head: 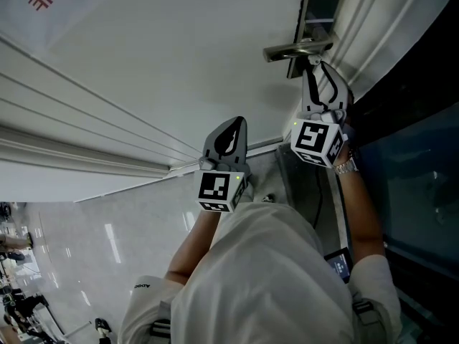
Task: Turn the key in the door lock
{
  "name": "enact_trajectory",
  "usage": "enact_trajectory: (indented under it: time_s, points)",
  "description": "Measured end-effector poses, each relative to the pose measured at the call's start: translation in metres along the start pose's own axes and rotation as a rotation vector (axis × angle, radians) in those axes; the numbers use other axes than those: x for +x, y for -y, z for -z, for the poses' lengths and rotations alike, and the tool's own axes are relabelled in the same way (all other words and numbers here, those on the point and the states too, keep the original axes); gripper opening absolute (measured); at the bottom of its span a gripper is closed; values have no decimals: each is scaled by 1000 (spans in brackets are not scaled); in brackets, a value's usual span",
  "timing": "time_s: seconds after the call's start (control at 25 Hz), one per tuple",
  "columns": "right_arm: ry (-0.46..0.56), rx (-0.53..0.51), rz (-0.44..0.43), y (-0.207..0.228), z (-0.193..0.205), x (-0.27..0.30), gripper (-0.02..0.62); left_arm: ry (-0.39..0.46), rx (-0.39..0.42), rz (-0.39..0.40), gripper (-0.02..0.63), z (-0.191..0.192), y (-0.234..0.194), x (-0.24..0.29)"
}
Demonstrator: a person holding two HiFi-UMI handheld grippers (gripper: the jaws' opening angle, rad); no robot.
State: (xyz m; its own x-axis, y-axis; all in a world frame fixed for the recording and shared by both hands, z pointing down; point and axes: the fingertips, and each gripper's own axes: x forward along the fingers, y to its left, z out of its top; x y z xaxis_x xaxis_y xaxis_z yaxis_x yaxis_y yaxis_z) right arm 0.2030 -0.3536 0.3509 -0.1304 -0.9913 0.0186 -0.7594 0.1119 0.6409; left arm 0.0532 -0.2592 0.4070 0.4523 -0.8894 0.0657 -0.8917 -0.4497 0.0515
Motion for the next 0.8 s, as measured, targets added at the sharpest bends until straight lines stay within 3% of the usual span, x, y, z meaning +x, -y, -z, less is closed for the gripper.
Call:
enact_trajectory:
  time_s: [0.28,0.36,0.48,0.8]
  points:
    - [-8,204,-80,-25,11,-27,103,-4,-1,-5,9,1,4,-5]
    - [1,247,-92,-30,10,-35,56,-7,-4,-22,9,2,2,-10]
    - [15,298,-120,-42,6,-44,5,-13,-13,-67,9,6,-5,-23]
    - [64,418,-255,-89,-23,-63,3,-16,-29,-194,8,14,-37,-61]
